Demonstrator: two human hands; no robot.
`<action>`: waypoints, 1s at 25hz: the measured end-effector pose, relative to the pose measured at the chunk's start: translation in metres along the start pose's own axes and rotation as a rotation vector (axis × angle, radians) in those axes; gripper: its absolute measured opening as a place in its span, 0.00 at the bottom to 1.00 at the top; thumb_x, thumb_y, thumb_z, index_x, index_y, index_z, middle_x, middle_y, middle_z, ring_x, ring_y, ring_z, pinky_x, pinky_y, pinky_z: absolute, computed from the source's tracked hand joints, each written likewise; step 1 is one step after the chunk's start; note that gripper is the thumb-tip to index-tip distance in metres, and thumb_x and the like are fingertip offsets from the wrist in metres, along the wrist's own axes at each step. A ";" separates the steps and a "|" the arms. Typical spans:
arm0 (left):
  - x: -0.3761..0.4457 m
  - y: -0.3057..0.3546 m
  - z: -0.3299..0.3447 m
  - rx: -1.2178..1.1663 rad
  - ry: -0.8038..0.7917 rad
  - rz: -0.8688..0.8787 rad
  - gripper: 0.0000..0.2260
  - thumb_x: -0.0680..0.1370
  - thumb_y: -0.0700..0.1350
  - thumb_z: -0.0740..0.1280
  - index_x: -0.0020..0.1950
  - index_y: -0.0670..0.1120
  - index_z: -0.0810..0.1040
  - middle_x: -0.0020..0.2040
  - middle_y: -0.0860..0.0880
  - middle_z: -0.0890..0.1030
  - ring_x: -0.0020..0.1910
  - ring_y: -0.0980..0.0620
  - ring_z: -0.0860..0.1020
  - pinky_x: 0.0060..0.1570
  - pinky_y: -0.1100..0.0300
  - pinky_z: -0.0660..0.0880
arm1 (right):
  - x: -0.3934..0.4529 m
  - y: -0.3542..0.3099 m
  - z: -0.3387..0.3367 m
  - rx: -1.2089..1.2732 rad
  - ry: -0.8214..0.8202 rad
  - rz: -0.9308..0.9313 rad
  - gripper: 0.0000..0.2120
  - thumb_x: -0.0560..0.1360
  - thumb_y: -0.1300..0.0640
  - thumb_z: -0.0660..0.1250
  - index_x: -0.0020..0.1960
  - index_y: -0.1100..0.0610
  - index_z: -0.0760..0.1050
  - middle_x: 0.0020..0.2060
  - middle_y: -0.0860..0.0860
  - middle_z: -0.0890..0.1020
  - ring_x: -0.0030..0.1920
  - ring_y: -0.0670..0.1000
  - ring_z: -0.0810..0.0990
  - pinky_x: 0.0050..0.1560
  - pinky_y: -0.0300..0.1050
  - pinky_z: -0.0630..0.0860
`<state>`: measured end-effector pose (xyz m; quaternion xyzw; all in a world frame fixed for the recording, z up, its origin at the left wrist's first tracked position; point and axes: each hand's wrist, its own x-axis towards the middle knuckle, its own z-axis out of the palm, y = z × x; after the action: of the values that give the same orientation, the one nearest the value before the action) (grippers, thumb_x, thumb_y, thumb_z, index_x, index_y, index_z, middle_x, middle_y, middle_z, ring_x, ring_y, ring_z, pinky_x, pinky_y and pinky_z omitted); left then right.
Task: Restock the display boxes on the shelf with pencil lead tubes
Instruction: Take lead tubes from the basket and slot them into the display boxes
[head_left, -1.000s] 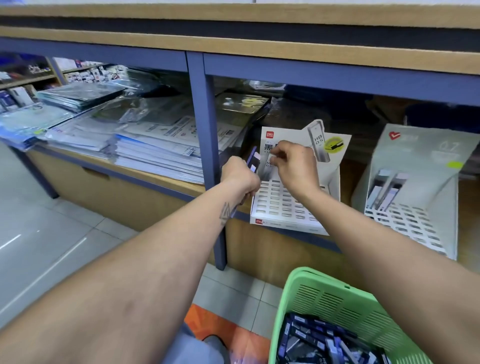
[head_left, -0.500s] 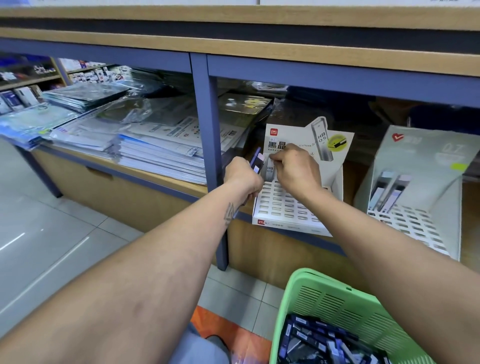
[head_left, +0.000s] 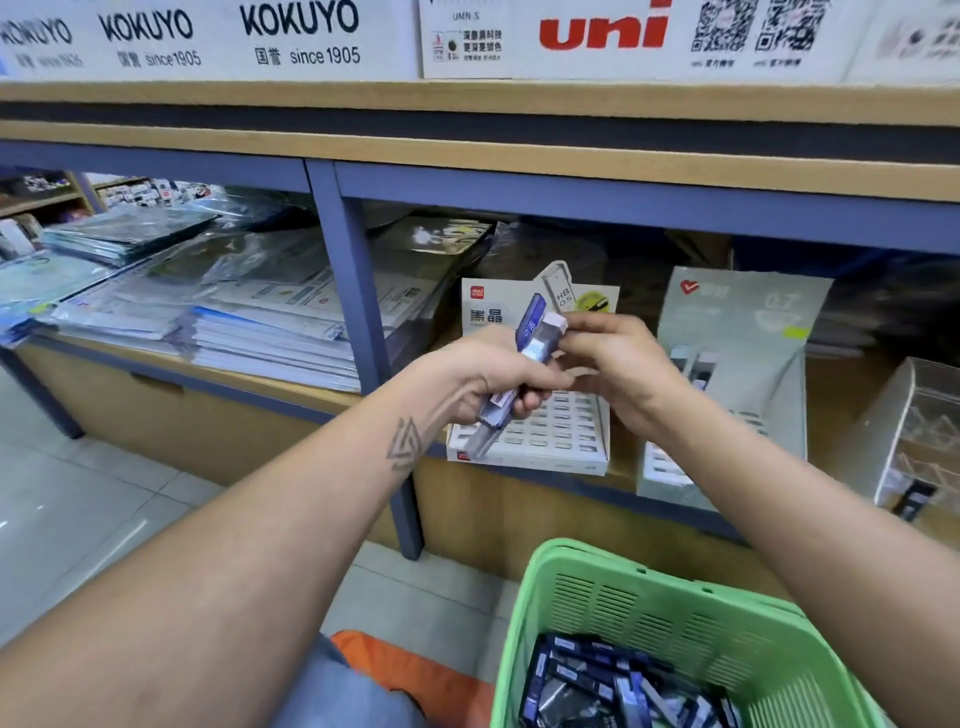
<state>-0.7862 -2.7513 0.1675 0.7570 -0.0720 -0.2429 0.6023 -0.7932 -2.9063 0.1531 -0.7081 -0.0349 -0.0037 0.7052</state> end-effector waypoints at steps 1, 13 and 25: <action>0.001 0.002 0.010 0.019 -0.039 -0.002 0.07 0.77 0.35 0.72 0.43 0.42 0.76 0.29 0.47 0.74 0.24 0.56 0.71 0.22 0.67 0.68 | -0.007 -0.003 -0.014 0.075 -0.004 0.029 0.12 0.77 0.69 0.63 0.52 0.60 0.83 0.40 0.58 0.84 0.37 0.52 0.81 0.40 0.47 0.79; 0.030 0.019 0.092 -0.034 -0.177 -0.070 0.16 0.81 0.53 0.67 0.42 0.43 0.74 0.31 0.45 0.73 0.23 0.53 0.69 0.22 0.67 0.65 | -0.035 -0.007 -0.110 0.100 0.194 0.056 0.04 0.77 0.68 0.69 0.49 0.61 0.80 0.39 0.58 0.85 0.37 0.53 0.84 0.40 0.42 0.83; 0.045 0.021 0.100 -0.052 -0.134 0.003 0.10 0.80 0.49 0.70 0.50 0.42 0.76 0.36 0.41 0.81 0.23 0.52 0.69 0.20 0.65 0.64 | -0.040 0.003 -0.157 0.290 0.249 0.043 0.13 0.75 0.77 0.64 0.54 0.65 0.81 0.43 0.60 0.85 0.43 0.54 0.86 0.47 0.42 0.83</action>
<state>-0.7890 -2.8627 0.1589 0.7230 -0.1070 -0.2939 0.6160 -0.8261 -3.0651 0.1492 -0.5938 0.0676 -0.0712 0.7986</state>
